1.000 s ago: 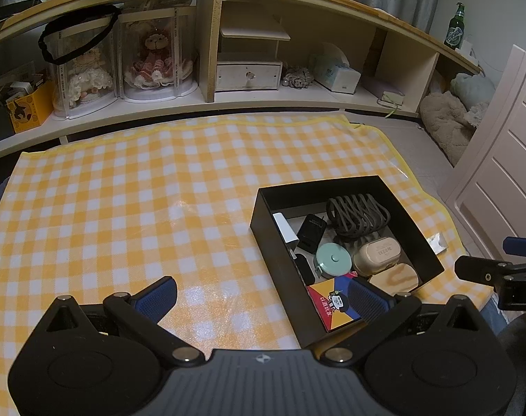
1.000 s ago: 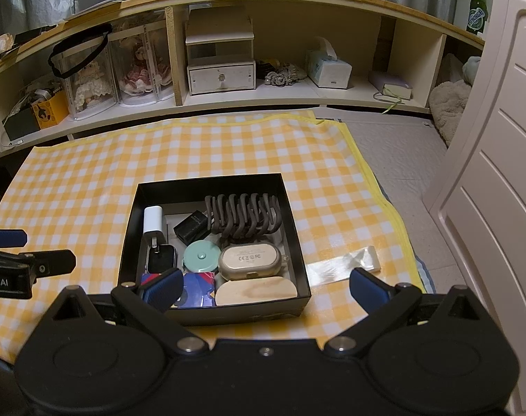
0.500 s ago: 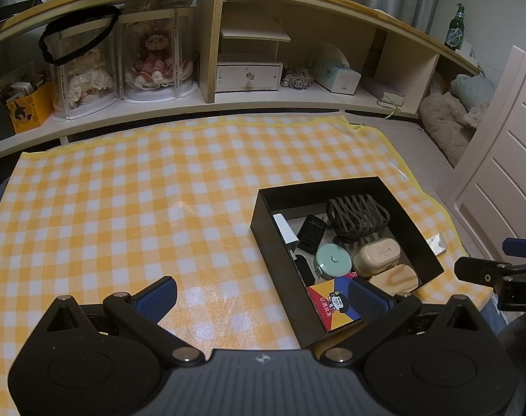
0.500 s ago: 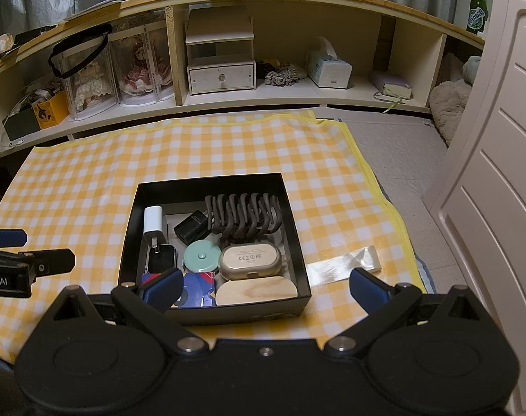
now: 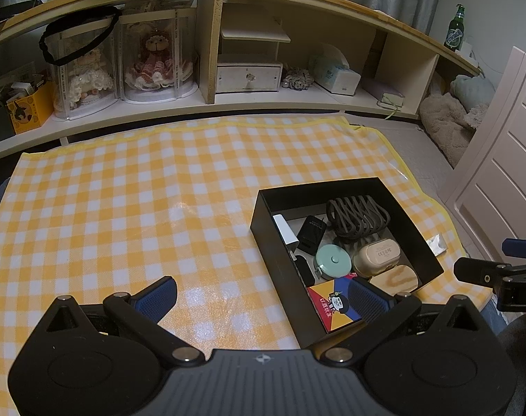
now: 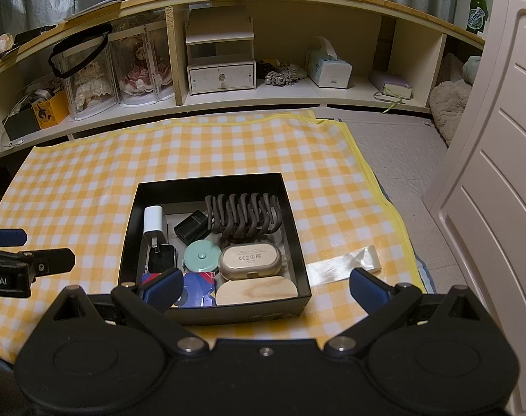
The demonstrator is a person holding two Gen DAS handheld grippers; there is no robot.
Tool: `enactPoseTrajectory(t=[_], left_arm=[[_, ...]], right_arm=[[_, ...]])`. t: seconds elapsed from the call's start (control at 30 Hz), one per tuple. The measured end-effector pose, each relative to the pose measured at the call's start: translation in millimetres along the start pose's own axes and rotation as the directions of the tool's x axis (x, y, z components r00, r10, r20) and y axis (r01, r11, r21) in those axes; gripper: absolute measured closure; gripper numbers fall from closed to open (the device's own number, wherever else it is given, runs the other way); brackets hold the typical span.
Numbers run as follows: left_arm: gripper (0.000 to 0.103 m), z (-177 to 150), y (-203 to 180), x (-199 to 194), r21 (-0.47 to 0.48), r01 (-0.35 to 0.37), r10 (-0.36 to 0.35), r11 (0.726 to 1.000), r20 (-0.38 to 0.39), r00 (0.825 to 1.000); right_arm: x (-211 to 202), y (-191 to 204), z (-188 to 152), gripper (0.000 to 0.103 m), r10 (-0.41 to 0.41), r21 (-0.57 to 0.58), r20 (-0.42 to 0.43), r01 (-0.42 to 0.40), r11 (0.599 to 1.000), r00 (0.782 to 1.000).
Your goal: Organize rigid objects
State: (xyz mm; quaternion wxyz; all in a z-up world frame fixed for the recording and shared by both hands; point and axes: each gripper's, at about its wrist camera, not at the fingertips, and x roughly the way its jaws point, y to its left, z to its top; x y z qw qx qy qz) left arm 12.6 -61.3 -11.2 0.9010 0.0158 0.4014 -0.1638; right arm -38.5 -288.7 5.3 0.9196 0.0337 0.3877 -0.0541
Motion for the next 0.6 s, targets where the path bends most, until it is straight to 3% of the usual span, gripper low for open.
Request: enactPoseTrajectory(t=[0.6], left_arm=[[0.0, 3.2, -1.5, -0.4, 0.008, -0.001, 0.001, 1.0, 0.01, 1.0]], right_arm=[[-0.1, -0.2, 0.3, 0.0, 0.0, 0.0, 0.0, 0.0, 1.0, 1.0]])
